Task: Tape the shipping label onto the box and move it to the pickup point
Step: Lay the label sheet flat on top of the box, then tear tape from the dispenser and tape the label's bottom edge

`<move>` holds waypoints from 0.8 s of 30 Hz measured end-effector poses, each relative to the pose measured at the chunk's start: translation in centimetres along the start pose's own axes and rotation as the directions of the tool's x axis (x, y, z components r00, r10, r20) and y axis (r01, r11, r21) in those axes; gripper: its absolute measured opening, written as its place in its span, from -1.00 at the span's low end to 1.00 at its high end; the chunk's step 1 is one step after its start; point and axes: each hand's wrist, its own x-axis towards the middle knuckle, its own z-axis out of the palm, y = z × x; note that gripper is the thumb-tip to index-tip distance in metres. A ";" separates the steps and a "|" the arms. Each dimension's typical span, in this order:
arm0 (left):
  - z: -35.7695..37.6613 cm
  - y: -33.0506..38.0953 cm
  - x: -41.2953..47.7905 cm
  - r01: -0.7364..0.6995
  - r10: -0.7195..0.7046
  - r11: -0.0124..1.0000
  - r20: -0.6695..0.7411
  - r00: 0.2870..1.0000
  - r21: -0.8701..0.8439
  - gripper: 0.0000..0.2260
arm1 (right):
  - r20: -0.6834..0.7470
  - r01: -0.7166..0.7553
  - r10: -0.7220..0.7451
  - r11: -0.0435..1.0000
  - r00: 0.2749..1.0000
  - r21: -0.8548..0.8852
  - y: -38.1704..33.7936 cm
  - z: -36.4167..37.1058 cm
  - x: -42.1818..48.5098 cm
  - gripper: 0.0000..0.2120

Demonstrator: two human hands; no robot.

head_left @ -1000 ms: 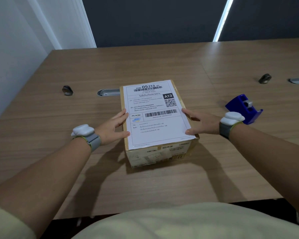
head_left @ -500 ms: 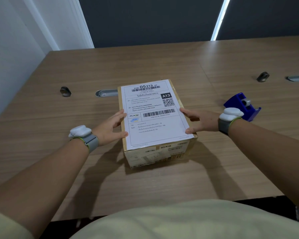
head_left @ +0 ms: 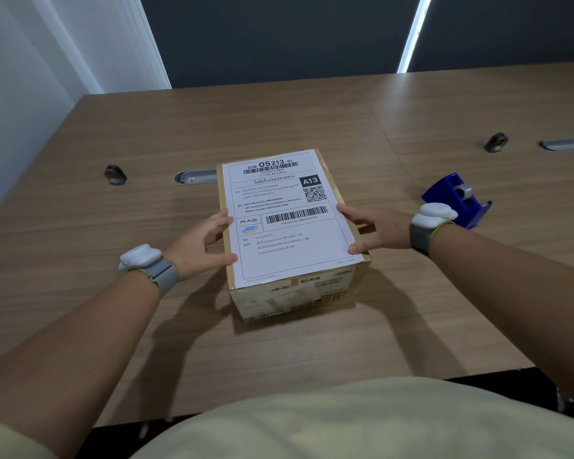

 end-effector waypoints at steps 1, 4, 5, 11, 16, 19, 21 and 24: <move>0.0 0.1 0.0 -0.004 0.004 1.000 -0.001 1.000 0.005 -0.29 | 0.008 -0.001 0.001 1.000 1.000 0.013 -0.1 0.0 0.0 -0.07; 0.1 0.4 -0.2 -0.014 0.013 1.000 -0.001 1.000 -0.017 -0.31 | -0.014 0.017 -0.015 0.990 1.000 0.140 -0.2 -0.2 -0.5 -0.11; 0.0 0.5 -0.4 -0.021 0.020 0.999 -0.014 1.000 -0.048 -0.32 | -0.050 0.011 -0.001 0.981 0.999 0.192 -0.1 -0.3 -0.8 -0.10; -0.8 4.7 0.3 -0.131 0.151 0.988 -0.305 0.940 0.085 -0.38 | -0.249 0.031 0.113 0.860 0.962 0.510 2.0 -2.3 -1.7 -0.10; 2.9 12.7 5.6 -0.283 0.317 0.908 -0.068 0.946 0.308 -0.46 | -0.248 0.007 0.219 0.735 0.944 0.678 5.3 -3.7 -2.8 -0.11; 7.4 17.4 9.9 -0.326 0.315 0.854 0.095 0.944 0.406 -0.52 | -0.250 -0.067 0.315 0.733 0.915 0.677 8.4 -4.9 -3.6 -0.40; 10.9 20.1 12.8 -0.361 0.303 0.831 0.201 0.932 0.424 -0.50 | -0.266 -0.106 0.378 0.726 0.887 0.679 11.0 -6.2 -4.2 -0.58; 16.6 23.1 16.6 -0.398 0.301 0.828 0.286 0.910 0.395 -0.50 | -0.295 -0.176 0.467 0.731 0.834 0.659 14.2 -8.4 -5.3 -0.69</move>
